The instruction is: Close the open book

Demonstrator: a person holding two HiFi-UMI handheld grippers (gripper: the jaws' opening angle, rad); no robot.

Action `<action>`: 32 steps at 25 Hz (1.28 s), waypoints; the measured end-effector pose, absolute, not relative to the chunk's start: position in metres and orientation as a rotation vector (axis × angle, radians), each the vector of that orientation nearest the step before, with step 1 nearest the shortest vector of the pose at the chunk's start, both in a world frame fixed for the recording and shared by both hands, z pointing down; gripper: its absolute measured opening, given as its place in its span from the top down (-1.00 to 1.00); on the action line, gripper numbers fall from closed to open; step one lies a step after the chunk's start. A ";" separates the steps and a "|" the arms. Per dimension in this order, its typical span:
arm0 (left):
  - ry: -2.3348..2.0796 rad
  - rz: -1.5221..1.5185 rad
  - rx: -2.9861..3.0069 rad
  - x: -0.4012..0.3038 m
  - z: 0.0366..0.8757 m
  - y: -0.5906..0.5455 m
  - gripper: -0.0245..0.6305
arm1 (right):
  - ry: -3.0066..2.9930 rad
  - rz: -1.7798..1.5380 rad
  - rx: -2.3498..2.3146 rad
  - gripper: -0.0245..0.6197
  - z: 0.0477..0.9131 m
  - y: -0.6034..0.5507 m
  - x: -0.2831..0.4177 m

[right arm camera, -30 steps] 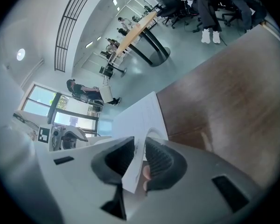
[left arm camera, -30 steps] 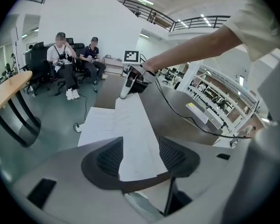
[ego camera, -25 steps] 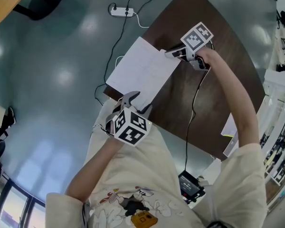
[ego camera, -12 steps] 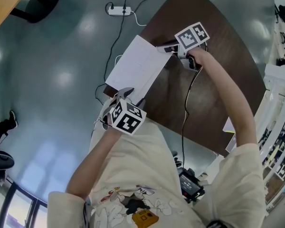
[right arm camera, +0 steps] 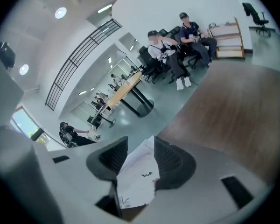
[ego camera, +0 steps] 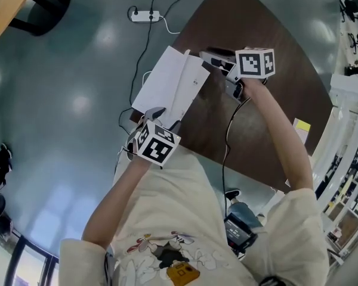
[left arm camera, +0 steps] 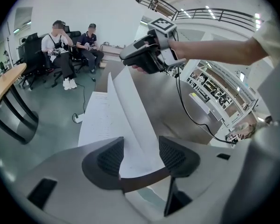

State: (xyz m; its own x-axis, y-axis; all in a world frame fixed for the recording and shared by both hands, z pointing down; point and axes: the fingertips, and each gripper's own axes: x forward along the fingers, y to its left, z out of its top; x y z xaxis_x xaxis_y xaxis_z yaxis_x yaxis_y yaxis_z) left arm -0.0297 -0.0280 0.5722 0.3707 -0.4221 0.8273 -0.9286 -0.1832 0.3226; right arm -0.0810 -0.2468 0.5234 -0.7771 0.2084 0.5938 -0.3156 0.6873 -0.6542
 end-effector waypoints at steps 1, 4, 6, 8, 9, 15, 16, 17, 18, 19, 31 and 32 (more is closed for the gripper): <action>-1.186 0.738 1.773 -0.032 0.573 -0.028 0.22 | -2.271 0.975 0.101 0.40 0.520 -0.244 -0.078; -1.188 0.726 1.770 -0.040 0.574 -0.028 0.22 | -2.347 0.767 0.154 0.41 0.519 -0.230 -0.069; -1.190 0.720 1.768 -0.043 0.573 -0.028 0.22 | -2.350 0.623 0.160 0.48 0.527 -0.214 -0.062; -1.191 0.716 1.766 -0.045 0.572 -0.026 0.22 | -2.322 0.500 0.128 0.62 0.542 -0.190 -0.060; -1.191 0.716 1.764 -0.046 0.571 -0.025 0.22 | -2.306 0.444 0.104 0.71 0.550 -0.177 -0.062; -1.224 0.699 1.749 -0.060 0.567 -0.025 0.21 | -2.277 0.320 0.019 0.88 0.584 -0.119 -0.087; -1.244 0.697 1.747 -0.065 0.565 -0.027 0.21 | -2.280 0.331 0.024 0.89 0.588 -0.116 -0.090; -1.268 0.700 1.746 -0.071 0.562 -0.028 0.21 | -2.280 0.344 0.027 0.89 0.591 -0.114 -0.093; -1.293 0.709 1.745 -0.078 0.559 -0.029 0.22 | -2.279 0.356 0.027 0.89 0.595 -0.112 -0.096; -1.317 0.721 1.744 -0.084 0.556 -0.029 0.22 | -2.277 0.363 0.027 0.89 0.598 -0.109 -0.098; -1.354 0.714 1.717 -0.098 0.548 -0.002 0.22 | -2.261 0.350 0.073 0.89 0.600 -0.103 -0.104; -1.356 0.712 1.719 -0.098 0.547 -0.001 0.22 | -2.262 0.353 0.078 0.89 0.599 -0.101 -0.104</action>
State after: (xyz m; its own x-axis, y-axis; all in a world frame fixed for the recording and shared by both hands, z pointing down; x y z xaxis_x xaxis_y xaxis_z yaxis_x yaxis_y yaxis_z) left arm -0.0983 -0.0010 0.5475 0.2617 -0.5035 0.8234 -0.9637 -0.0890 0.2519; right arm -0.1038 -0.1014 0.5992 -0.6577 0.0601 0.7509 -0.1715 0.9587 -0.2270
